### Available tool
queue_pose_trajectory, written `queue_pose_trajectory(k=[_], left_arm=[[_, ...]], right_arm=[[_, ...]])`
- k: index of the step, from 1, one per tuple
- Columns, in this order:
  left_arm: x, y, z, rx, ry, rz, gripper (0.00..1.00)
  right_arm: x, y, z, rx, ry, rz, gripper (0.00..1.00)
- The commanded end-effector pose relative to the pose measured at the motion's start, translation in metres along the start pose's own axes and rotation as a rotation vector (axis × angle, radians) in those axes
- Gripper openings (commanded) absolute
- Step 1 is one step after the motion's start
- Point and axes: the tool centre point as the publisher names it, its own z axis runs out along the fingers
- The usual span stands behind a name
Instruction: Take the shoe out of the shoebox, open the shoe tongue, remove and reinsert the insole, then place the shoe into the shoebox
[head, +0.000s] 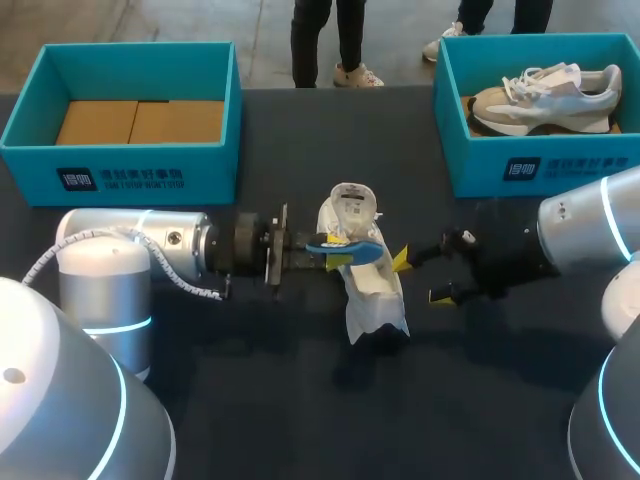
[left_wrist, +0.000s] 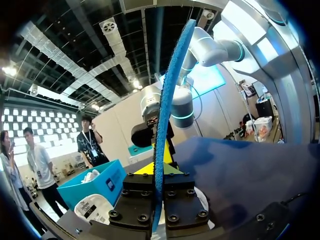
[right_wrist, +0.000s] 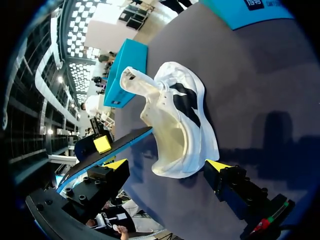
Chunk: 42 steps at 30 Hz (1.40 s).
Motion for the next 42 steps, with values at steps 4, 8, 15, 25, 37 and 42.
queue_pose_trajectory(k=[4, 8, 15, 25, 37, 42], left_arm=[[0.001, -0.007, -0.002, 0.011, -0.008, 0.002, 0.0], [0.0, -0.012, -0.003, 0.025, -0.014, 0.006, 0.0], [0.0, -0.011, -0.001, 0.029, -0.011, -0.003, 0.0], [0.001, -0.007, 0.006, 0.026, -0.01, -0.009, 0.0], [0.001, 0.003, 0.008, 0.004, -0.016, -0.023, 0.0], [0.001, 0.003, 0.009, -0.001, -0.025, -0.022, 0.0]], right_arm=[[0.001, -0.001, 0.001, -0.002, -0.004, 0.001, 1.0], [0.001, -0.001, 0.001, -0.002, -0.004, 0.001, 1.0], [0.001, -0.001, 0.001, -0.002, -0.004, 0.001, 1.0], [0.001, -0.001, 0.001, -0.002, -0.004, 0.001, 1.0], [0.0, -0.002, -0.001, -0.009, -0.007, -0.012, 1.0], [-0.003, -0.003, -0.008, -0.013, -0.001, -0.062, 1.0]])
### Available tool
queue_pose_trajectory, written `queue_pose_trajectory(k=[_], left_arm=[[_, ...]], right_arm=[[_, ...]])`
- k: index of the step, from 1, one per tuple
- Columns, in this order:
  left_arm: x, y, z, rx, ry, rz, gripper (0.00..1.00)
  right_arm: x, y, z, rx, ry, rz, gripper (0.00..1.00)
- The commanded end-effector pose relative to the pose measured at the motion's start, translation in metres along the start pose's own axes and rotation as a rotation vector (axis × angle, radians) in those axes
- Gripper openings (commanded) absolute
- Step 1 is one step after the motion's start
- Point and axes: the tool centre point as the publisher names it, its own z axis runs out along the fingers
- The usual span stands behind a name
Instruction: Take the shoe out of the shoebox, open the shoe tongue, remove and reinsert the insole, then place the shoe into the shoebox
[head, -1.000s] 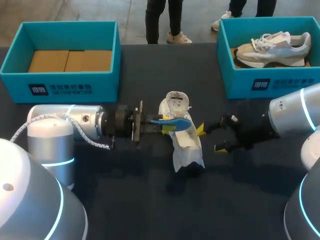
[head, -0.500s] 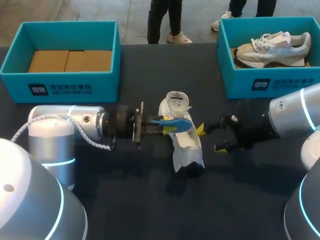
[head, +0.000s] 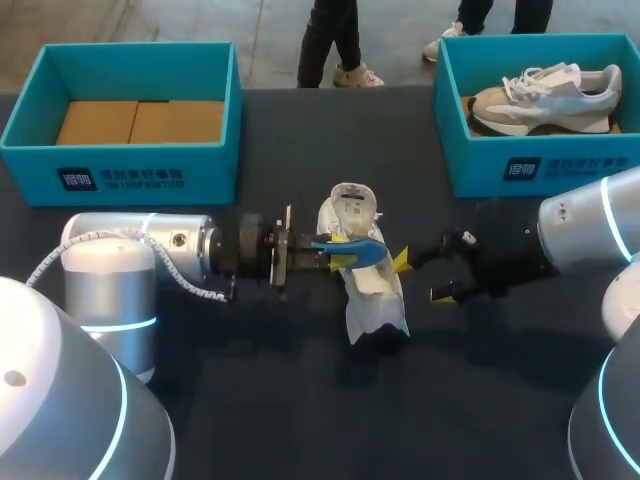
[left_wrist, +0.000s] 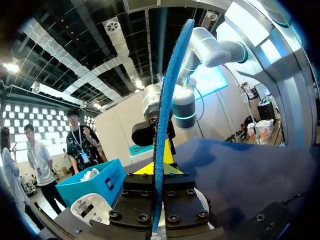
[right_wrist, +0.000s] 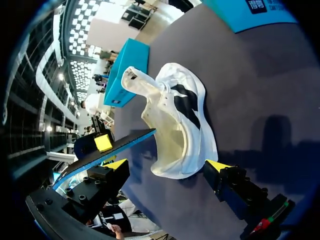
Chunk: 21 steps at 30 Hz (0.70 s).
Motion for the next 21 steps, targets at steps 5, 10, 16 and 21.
queue_pose_trajectory(k=[5, 10, 16, 21], left_arm=[[-0.001, -0.006, 0.006, 0.002, -0.024, 0.013, 0.0], [-0.004, -0.009, 0.01, 0.008, -0.039, 0.022, 0.0], [-0.005, -0.01, 0.015, 0.0, -0.058, 0.025, 0.0], [-0.004, -0.009, 0.021, -0.006, -0.076, 0.032, 0.0]], right_arm=[[-0.003, -0.005, -0.012, -0.004, 0.001, -0.042, 1.0], [-0.005, -0.005, -0.017, -0.008, 0.002, -0.074, 1.0], [-0.009, -0.007, -0.023, -0.016, 0.013, -0.087, 1.0], [-0.013, -0.008, -0.025, -0.016, 0.031, -0.105, 1.0]])
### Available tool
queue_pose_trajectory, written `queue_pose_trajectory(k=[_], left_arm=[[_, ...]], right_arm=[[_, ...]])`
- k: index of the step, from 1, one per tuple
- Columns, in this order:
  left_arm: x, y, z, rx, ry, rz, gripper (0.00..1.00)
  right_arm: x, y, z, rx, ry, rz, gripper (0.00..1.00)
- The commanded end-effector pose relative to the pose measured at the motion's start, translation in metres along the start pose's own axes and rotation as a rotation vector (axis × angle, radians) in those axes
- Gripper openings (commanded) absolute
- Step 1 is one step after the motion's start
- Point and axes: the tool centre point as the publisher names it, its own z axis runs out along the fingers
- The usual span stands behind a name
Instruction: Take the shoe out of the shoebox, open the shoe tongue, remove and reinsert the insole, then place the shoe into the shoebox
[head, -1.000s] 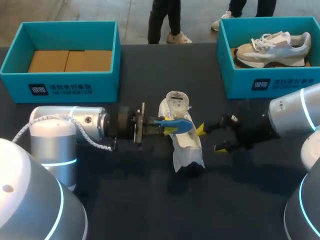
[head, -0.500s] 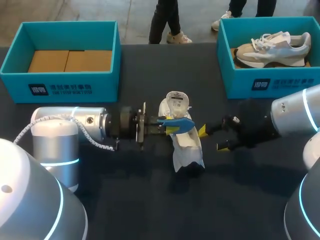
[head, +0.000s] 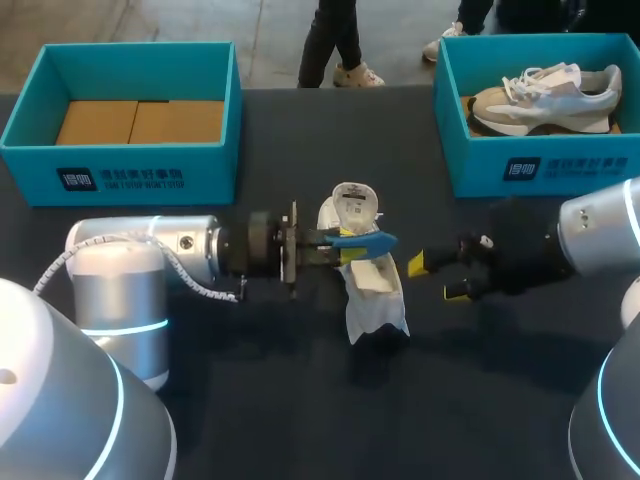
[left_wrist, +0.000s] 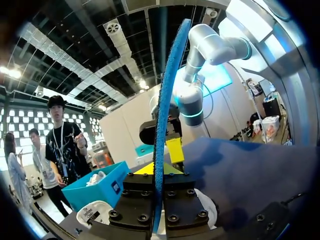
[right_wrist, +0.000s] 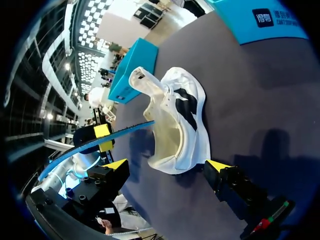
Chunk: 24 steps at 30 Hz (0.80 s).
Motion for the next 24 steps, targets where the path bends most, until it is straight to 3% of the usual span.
queue_pose_trajectory(k=[1, 24], left_arm=[[0.005, 0.001, 0.008, -0.005, -0.02, 0.004, 0.0], [0.007, 0.026, 0.017, -0.032, -0.042, 0.036, 0.0]], right_arm=[[-0.005, -0.005, -0.006, -0.007, 0.021, -0.01, 1.0], [-0.021, -0.002, 0.006, 0.023, 0.056, -0.086, 1.0]])
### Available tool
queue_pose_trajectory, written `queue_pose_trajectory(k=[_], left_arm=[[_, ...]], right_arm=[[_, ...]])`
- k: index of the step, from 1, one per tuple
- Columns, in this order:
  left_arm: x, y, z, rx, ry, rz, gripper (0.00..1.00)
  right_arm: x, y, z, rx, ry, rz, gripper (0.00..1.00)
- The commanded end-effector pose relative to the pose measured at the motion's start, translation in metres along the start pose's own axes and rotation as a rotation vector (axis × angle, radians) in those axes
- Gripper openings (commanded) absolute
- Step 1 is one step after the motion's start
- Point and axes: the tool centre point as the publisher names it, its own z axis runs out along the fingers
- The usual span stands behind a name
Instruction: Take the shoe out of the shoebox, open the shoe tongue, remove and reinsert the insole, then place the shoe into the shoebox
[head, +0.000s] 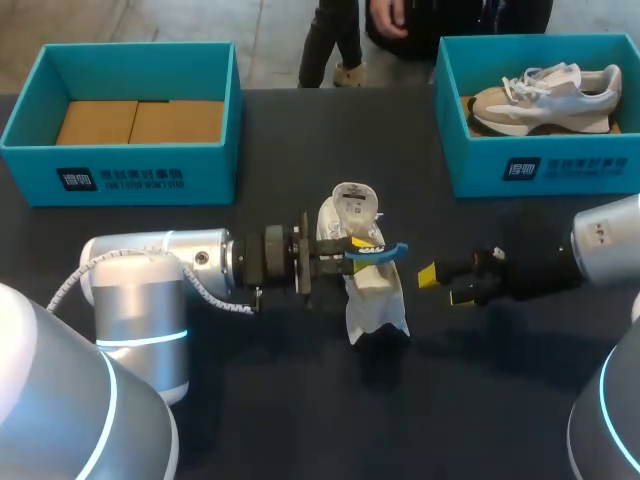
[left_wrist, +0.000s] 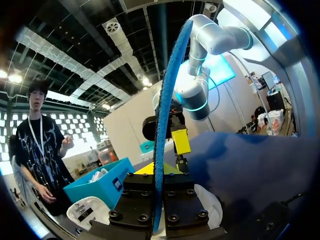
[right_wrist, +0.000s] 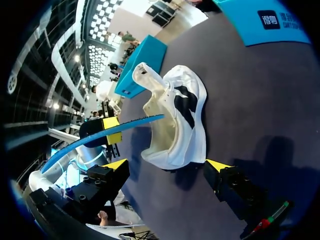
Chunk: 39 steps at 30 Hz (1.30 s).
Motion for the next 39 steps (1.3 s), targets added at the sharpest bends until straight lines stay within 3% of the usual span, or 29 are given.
queue_pose_trajectory(k=[1, 39], left_arm=[[0.001, 0.005, 0.003, -0.004, -0.004, 0.004, 0.0], [0.006, 0.035, 0.004, -0.049, -0.01, -0.02, 0.0]], right_arm=[[-0.006, 0.005, 0.007, 0.008, 0.005, -0.002, 1.0], [-0.015, 0.011, 0.009, 0.033, 0.009, -0.029, 1.0]])
